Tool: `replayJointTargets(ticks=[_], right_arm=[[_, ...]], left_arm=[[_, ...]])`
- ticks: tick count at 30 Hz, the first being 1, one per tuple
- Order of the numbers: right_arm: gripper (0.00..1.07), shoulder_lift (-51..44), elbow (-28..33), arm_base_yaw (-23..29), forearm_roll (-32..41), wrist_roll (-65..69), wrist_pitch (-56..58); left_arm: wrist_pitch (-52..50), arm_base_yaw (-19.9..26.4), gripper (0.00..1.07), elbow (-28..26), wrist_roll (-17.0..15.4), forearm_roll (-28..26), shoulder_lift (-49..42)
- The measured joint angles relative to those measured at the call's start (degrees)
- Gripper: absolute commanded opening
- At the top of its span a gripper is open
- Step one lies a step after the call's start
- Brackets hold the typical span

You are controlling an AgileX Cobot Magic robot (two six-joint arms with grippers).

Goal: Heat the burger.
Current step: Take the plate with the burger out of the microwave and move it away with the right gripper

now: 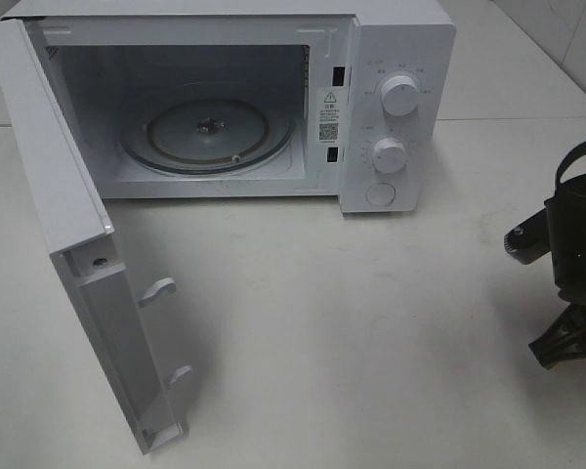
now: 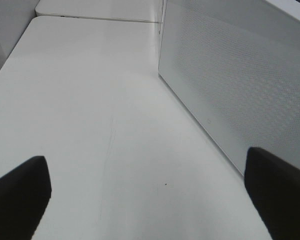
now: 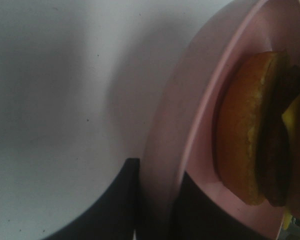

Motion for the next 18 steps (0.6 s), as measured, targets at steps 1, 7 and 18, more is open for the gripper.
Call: replayJointTargets(ticks=[1,7,18], right_arm=[[0.09,0.46,0.00,-0.52,-0.34,0.63,-0.40],[0.10,3.61,-0.06,-3.15,-3.09,3.95,-2.35],[0.22,13.98,-0.86,-5.10,-11.80,14.95,-3.38]], left_arm=[[0.00,0.00,0.98,0.00,0.00,0.00,0.00],[0.00,0.00,0.98,0.00,0.00,0.00,0.00],[0.00,0.00,0.98,0.00,0.00,0.00,0.00]])
